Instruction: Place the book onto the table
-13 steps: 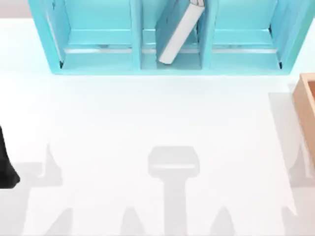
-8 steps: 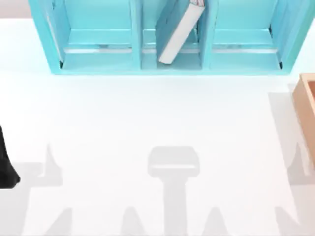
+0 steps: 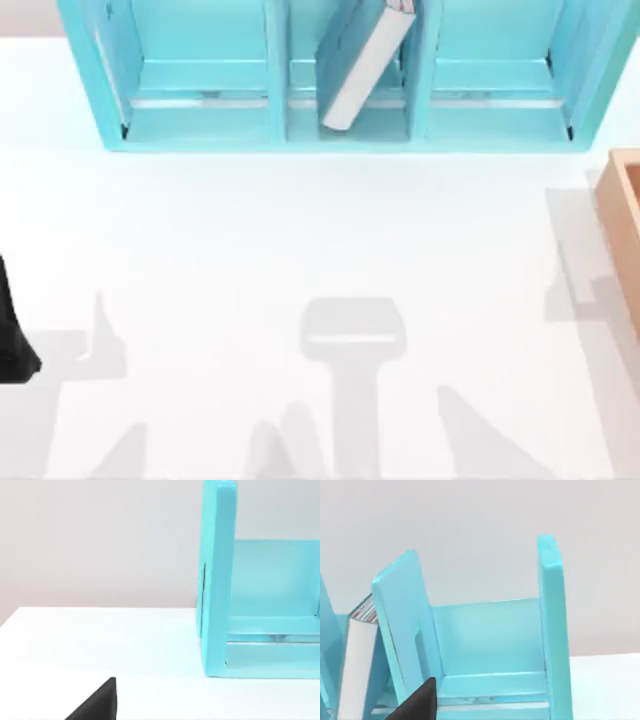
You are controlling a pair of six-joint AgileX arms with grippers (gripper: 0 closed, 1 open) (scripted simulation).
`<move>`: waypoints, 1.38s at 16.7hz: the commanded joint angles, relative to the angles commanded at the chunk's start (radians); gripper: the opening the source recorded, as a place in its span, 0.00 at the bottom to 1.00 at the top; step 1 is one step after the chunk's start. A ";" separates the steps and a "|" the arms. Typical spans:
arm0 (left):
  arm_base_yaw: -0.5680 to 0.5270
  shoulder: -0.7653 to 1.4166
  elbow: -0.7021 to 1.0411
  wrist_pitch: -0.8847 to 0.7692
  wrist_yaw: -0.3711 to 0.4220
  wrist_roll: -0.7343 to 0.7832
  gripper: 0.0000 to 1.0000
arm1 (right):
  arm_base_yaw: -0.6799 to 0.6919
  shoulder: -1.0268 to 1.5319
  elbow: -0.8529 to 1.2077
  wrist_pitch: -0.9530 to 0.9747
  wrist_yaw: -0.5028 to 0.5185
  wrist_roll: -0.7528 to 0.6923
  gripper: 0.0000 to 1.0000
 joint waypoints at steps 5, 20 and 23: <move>0.000 0.000 0.000 0.000 0.000 0.000 1.00 | 0.099 0.272 0.140 0.149 0.052 0.070 1.00; 0.000 0.000 0.000 0.000 0.000 0.000 1.00 | 0.299 1.012 0.511 0.527 0.263 0.264 1.00; 0.000 0.000 0.000 0.000 0.000 0.000 1.00 | 0.339 1.150 0.572 0.589 0.302 0.279 1.00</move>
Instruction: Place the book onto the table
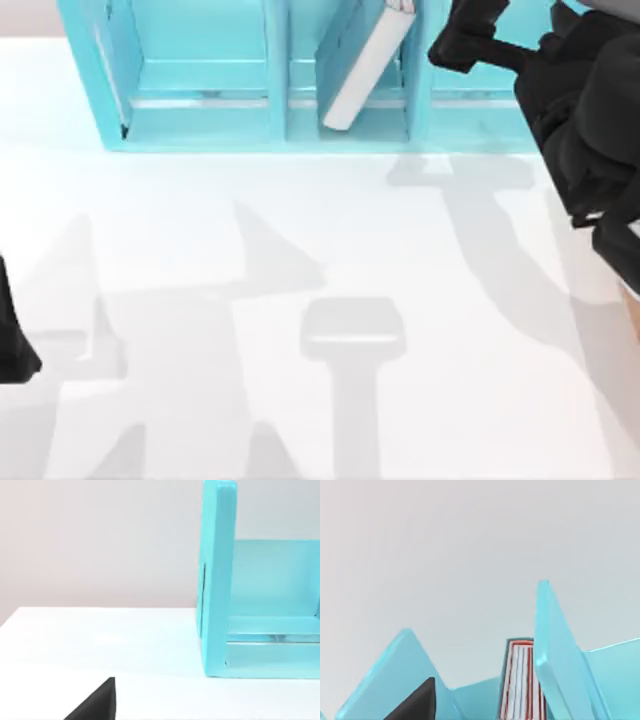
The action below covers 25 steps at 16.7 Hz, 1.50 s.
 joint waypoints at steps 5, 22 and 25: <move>0.000 0.000 0.000 0.000 0.000 0.000 1.00 | 0.060 0.218 0.101 0.097 0.077 0.017 1.00; 0.000 0.000 0.000 0.000 0.000 0.000 1.00 | 0.188 0.770 0.384 0.291 0.356 0.012 1.00; 0.000 0.000 0.000 0.000 0.000 0.000 1.00 | 0.188 0.770 0.384 0.291 0.356 0.012 1.00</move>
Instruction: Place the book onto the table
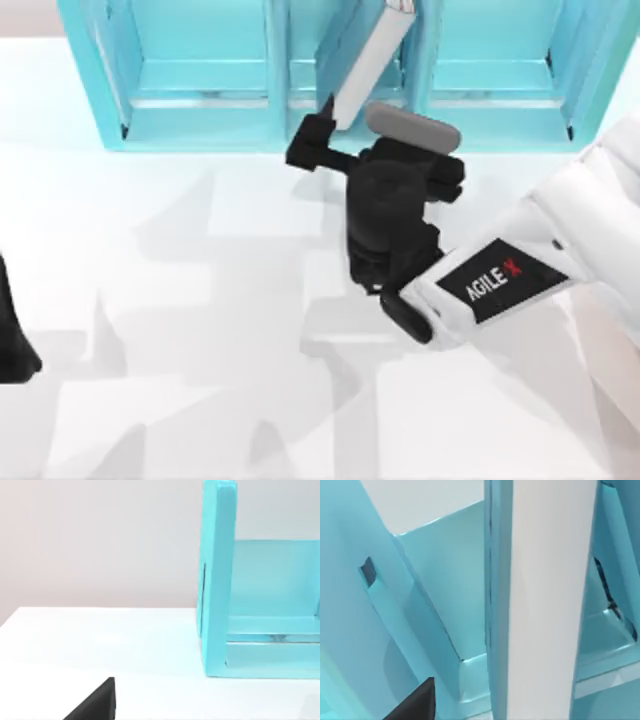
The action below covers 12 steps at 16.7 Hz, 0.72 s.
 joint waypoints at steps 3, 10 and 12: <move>0.000 0.000 0.000 0.000 0.000 0.000 1.00 | -0.006 0.000 0.000 -0.002 -0.002 0.001 1.00; 0.000 0.000 0.000 0.000 0.000 0.000 1.00 | -0.077 0.136 0.284 -0.140 -0.076 -0.007 1.00; 0.000 0.000 0.000 0.000 0.000 0.000 1.00 | -0.105 0.180 0.383 -0.191 -0.103 -0.009 1.00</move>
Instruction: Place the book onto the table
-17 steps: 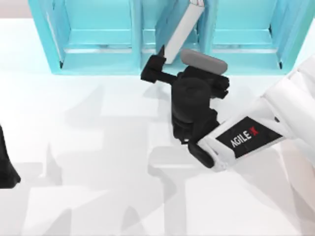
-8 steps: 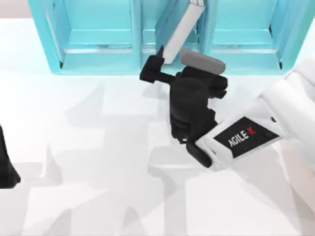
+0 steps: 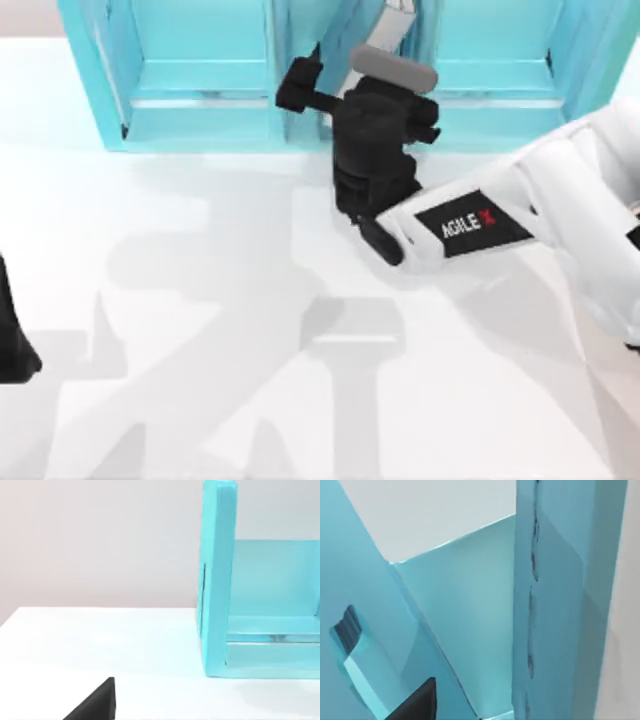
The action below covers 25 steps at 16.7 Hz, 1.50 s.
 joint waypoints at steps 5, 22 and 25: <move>0.000 0.000 0.000 0.000 0.000 0.000 1.00 | -0.027 0.033 0.075 -0.046 -0.027 -0.001 1.00; 0.000 0.000 0.000 0.000 0.000 0.000 1.00 | -0.027 0.033 0.075 -0.046 -0.027 -0.001 0.00; 0.000 0.000 0.000 0.000 0.000 0.000 1.00 | -0.027 0.033 0.075 -0.046 -0.027 -0.001 0.00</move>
